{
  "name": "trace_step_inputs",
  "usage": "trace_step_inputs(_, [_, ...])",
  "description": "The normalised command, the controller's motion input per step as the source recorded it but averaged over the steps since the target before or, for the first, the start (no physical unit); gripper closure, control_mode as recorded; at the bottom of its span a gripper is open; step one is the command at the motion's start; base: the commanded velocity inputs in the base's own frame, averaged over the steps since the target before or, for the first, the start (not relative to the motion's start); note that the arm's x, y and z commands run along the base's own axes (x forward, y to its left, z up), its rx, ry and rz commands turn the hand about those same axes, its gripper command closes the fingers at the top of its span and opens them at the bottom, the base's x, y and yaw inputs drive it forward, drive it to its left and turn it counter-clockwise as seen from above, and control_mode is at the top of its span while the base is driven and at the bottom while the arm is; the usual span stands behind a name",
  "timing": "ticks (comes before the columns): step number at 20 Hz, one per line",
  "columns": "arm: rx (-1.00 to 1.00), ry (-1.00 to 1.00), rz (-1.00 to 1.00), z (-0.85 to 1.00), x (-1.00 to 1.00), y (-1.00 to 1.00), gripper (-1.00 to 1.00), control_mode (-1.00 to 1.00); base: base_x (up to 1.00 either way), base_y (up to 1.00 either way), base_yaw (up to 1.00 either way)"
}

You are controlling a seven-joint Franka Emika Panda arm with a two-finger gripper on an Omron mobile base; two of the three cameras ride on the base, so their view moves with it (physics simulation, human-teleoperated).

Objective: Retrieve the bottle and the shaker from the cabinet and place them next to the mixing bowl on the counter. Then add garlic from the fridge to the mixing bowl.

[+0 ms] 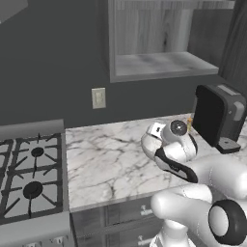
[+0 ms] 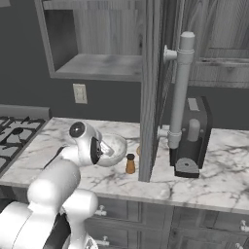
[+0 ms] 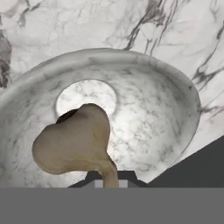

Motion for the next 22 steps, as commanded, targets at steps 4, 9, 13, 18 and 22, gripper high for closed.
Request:
trace_step_inputs(4, [-0.09,0.00,0.00,-0.43,0.20,0.11,1.00,-1.00,0.00,0.00,0.00])
trace_step_inputs(9, [-0.06,0.00,0.01,-0.41,0.15,0.02,1.00,-1.00,0.00,0.00,0.00])
trace_step_inputs(13, [-0.03,0.00,0.03,-0.33,0.06,0.00,1.00,-1.00,0.00,0.00,0.00])
trace_step_inputs(18, [-0.02,0.00,0.03,-0.29,0.08,0.00,1.00,-1.00,0.00,0.00,0.00])
trace_step_inputs(22, [-0.02,0.00,0.03,-0.21,0.14,0.00,-1.00,-1.00,0.00,0.00,0.00])
